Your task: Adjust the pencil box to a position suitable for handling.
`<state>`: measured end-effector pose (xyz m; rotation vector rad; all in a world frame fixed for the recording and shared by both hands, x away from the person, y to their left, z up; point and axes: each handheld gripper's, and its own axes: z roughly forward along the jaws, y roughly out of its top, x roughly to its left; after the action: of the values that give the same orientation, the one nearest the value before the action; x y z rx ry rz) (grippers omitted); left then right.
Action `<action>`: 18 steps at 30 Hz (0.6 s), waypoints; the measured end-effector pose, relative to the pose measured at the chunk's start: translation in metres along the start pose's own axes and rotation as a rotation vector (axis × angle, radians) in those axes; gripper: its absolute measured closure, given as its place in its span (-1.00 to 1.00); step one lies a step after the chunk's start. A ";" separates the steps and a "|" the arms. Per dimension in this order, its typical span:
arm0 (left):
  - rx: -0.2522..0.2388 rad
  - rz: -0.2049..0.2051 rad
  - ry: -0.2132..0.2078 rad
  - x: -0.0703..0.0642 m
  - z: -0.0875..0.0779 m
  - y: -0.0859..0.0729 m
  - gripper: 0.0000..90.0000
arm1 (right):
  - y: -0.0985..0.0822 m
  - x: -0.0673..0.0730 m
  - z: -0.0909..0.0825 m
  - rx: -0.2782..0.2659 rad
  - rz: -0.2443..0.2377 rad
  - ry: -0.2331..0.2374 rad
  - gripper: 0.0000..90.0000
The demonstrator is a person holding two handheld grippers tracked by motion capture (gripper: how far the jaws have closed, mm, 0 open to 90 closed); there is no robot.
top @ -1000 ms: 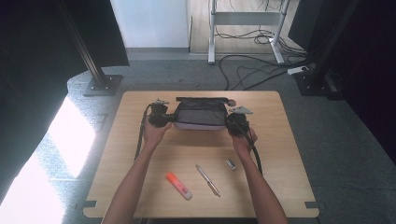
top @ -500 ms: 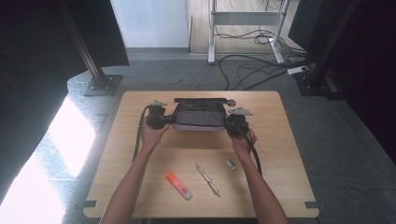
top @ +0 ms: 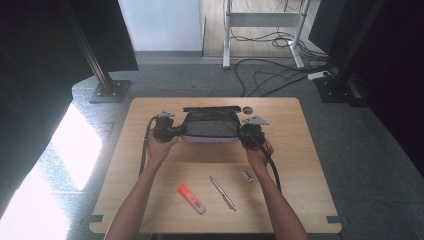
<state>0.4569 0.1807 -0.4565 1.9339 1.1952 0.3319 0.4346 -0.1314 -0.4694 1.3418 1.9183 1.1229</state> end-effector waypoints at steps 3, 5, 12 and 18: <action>0.004 0.009 0.000 0.000 -0.004 -0.003 0.95 | 0.000 0.002 -0.002 0.001 0.002 0.004 0.92; -0.001 0.006 -0.001 0.001 -0.007 -0.007 0.95 | -0.001 0.005 -0.004 0.000 -0.003 0.009 0.92; -0.003 -0.002 -0.004 0.003 -0.013 -0.016 0.95 | -0.002 0.014 -0.009 -0.002 -0.023 0.015 0.92; 0.003 0.009 0.002 0.001 -0.016 -0.023 0.95 | -0.010 0.018 -0.010 0.004 -0.016 0.027 0.92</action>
<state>0.4339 0.1943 -0.4637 1.9427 1.1889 0.3367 0.4158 -0.1198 -0.4727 1.3172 1.9478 1.1356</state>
